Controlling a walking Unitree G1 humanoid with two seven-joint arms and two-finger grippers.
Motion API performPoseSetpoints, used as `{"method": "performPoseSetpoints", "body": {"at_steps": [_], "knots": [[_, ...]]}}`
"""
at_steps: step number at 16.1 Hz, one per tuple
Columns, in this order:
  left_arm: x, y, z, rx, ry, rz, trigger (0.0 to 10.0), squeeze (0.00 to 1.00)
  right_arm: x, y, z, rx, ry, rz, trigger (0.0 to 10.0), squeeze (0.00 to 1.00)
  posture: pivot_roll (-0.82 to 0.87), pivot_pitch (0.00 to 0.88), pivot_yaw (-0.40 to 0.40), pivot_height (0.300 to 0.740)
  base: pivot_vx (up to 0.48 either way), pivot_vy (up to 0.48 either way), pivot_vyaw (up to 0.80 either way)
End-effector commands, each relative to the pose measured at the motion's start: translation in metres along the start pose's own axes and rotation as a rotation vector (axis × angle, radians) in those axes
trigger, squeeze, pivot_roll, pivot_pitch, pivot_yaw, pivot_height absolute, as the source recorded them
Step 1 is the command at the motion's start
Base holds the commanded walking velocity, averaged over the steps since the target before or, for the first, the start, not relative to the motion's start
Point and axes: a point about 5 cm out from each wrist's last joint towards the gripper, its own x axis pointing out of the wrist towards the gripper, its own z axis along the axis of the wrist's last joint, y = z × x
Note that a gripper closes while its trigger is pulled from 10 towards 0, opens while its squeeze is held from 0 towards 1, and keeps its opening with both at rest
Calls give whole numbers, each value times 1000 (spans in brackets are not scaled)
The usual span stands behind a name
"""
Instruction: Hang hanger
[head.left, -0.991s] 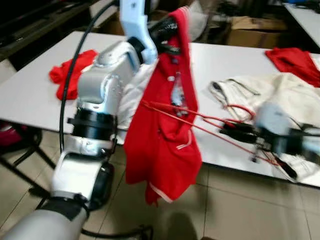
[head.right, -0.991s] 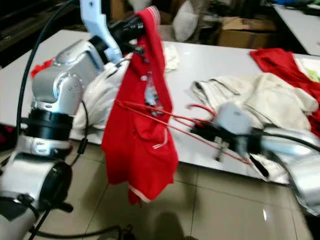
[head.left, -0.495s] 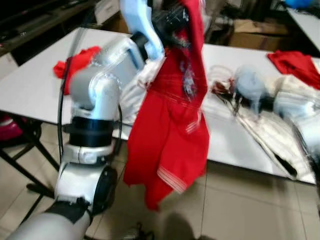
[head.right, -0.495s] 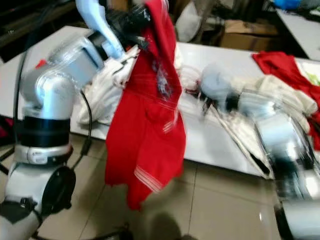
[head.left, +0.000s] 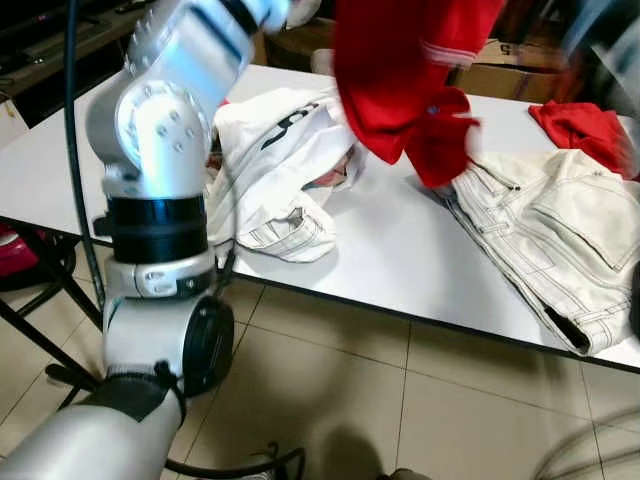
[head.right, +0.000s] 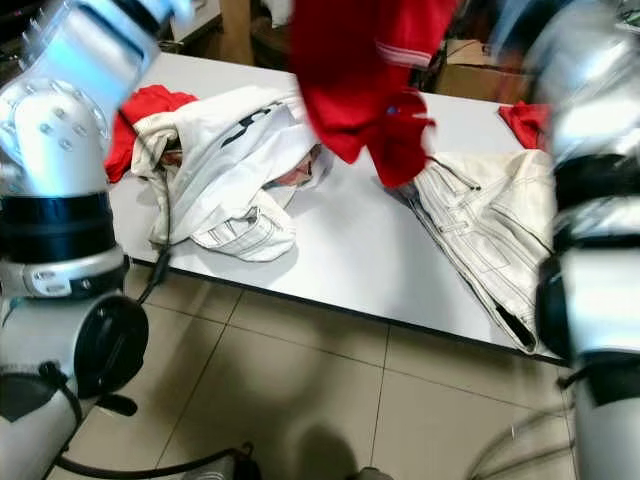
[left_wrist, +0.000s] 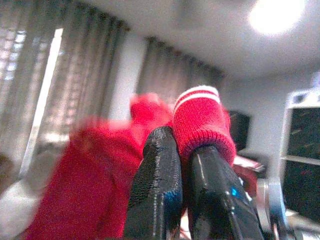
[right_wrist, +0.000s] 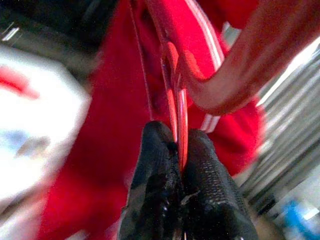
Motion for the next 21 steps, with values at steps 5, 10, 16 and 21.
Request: {"method": "performPoseSetpoints", "body": {"at_steps": [5, 10, 16, 21], "knots": [[-31, 28, -153, 227, 506, 264, 10000, 0, -40, 71, -95, 6, 217, 393, 10000, 0, -126, 16, 36, 740, 0, 0, 0], [-55, 75, -168, 462, 608, 533, 10000, 0, -105, 92, -100, -18, 168, 685, 10000, 0, -154, 10, 89, 740, 0, 0, 0], [-72, 109, -150, 604, 713, 496, 10000, 1000, -160, 81, -73, -23, 221, 799, 10000, 0, -165, 0, 122, 740, 0, 0, 0], [-87, 122, -136, 622, 796, 210, 10000, 1000, -177, 48, -24, 117, 117, 524, 10000, 0, -174, 0, 128, 740, 0, 0, 0]]}}
